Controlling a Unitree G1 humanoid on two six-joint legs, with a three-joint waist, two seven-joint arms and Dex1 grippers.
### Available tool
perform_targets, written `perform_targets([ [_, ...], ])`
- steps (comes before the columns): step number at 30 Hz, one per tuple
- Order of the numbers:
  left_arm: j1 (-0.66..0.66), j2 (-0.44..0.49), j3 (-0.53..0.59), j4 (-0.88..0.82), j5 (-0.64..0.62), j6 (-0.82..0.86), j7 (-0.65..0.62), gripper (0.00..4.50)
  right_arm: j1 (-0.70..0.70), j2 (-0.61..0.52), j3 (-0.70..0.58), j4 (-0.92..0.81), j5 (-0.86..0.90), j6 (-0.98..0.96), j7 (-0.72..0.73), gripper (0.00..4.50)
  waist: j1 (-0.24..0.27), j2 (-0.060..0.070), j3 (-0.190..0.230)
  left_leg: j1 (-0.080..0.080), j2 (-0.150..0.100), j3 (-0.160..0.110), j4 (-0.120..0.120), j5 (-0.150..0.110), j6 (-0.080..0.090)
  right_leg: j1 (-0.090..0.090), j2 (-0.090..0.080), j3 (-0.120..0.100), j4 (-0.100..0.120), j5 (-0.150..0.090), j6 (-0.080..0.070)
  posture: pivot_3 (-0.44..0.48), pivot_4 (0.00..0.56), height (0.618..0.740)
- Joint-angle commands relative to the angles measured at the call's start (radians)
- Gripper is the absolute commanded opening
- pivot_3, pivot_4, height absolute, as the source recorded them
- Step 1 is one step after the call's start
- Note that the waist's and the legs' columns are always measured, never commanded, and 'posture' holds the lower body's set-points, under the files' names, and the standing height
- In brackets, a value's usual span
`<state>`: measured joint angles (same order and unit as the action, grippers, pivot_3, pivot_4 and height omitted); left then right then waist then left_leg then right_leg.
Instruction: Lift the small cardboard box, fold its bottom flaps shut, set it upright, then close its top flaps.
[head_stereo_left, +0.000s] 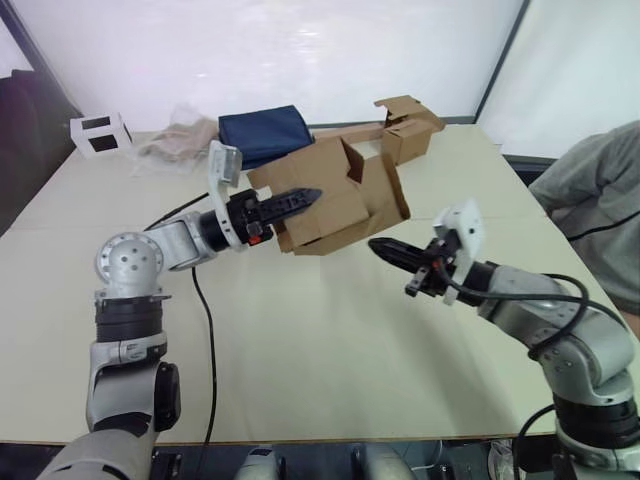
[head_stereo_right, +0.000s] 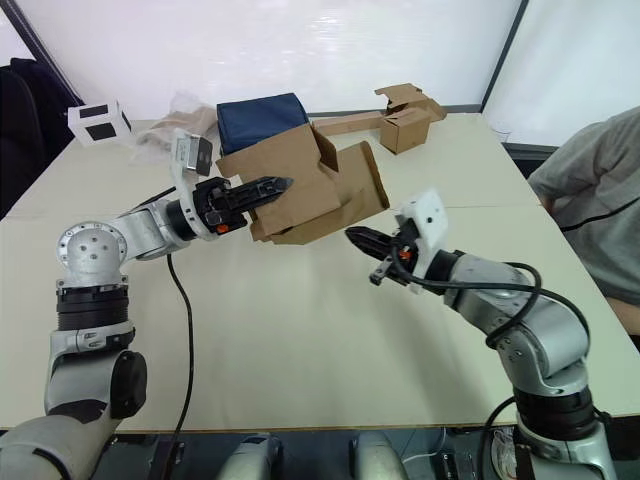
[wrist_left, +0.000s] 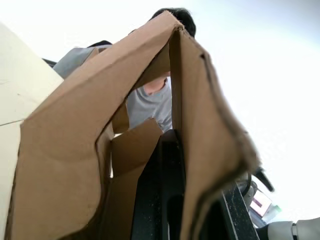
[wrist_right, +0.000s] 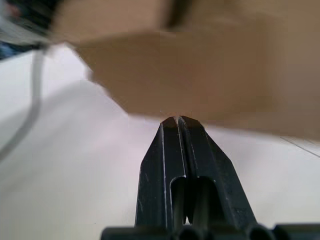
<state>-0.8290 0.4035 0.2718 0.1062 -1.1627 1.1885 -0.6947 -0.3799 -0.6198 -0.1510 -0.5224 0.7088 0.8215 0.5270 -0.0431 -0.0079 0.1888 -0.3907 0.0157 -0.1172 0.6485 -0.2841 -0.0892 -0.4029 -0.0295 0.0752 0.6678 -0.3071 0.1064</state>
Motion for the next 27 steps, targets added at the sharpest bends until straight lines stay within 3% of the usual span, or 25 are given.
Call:
perform_targets([
  [1, -0.003, 0.013, 0.025, -0.033, -0.03, -0.006, -0.018, 0.05, -0.003, -0.021, -0.057, -0.003, -0.005, -0.038, 0.006, 0.0, -0.003, 0.0, 0.0, 0.0, 0.0, 0.0, 0.0, 0.0, 0.0, 0.0, 0.0, 0.0, 0.0, 0.0, 0.0, 0.0, 0.15, 0.74],
  [10, 0.006, 0.013, 0.011, -0.042, -0.051, 0.024, -0.029, 0.05, -0.048, -0.016, -0.043, 0.024, -0.01, -0.053, -0.002, 0.0, -0.001, 0.0, 0.0, 0.0, 0.0, 0.0, 0.0, 0.0, 0.0, 0.0, 0.0, 0.0, 0.0, 0.0, 0.0, 0.0, 0.15, 0.74],
  [18, 0.013, 0.011, -0.003, -0.042, -0.055, 0.037, -0.04, 0.05, -0.137, 0.054, 0.05, 0.016, 0.01, -0.039, 0.002, 0.0, -0.002, 0.0, 0.0, 0.0, 0.0, 0.0, 0.0, 0.0, 0.0, 0.0, 0.0, 0.0, 0.0, 0.0, 0.0, 0.0, 0.15, 0.74],
  [27, 0.013, 0.015, -0.008, -0.045, -0.055, 0.047, -0.058, 0.05, -0.133, 0.085, 0.093, -0.039, 0.039, -0.007, -0.006, 0.0, 0.0, 0.0, 0.0, 0.0, 0.0, 0.0, 0.0, 0.001, -0.001, 0.0, 0.0, 0.0, 0.0, 0.0, 0.0, 0.0, 0.15, 0.74],
])
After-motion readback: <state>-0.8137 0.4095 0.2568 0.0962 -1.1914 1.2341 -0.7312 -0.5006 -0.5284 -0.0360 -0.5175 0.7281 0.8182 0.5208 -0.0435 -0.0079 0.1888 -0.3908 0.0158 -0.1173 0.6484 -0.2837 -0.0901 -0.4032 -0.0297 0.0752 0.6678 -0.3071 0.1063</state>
